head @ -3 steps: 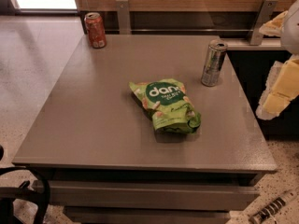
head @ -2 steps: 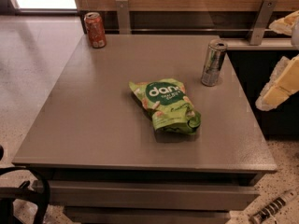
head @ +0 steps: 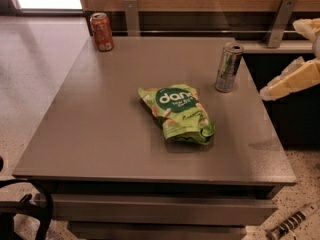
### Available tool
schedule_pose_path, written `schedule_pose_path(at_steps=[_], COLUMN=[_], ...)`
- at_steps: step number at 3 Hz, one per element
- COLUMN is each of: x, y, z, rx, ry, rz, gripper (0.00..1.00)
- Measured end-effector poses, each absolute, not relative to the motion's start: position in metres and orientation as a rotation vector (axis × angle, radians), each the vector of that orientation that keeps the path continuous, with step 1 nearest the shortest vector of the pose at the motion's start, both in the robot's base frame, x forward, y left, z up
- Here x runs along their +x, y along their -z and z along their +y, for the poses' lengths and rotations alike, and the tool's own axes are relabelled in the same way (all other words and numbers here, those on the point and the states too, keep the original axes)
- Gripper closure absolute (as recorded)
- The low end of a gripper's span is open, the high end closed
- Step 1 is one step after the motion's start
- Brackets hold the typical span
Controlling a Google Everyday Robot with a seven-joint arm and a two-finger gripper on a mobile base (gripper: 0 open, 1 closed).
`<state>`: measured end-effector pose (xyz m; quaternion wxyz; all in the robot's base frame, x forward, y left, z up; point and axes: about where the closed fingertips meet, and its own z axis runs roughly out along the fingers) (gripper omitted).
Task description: Move redbull can near coke can
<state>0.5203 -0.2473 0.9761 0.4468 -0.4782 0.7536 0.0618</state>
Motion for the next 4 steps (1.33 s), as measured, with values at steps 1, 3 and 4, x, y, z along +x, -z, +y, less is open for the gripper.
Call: schedule_pose_path(at_steps=[1, 3, 4], x=[0.556, 0.565, 0.588], y=[-0.971, -0.957, -0.934], z=[-0.245, -0.246, -0.251], rx=[-1.086, -1.006, -0.885], ry=[-0.249, -0.324, -0.432], rz=[1.766, 1.765, 1.742], gripper=[0.0, 0.0, 0.0])
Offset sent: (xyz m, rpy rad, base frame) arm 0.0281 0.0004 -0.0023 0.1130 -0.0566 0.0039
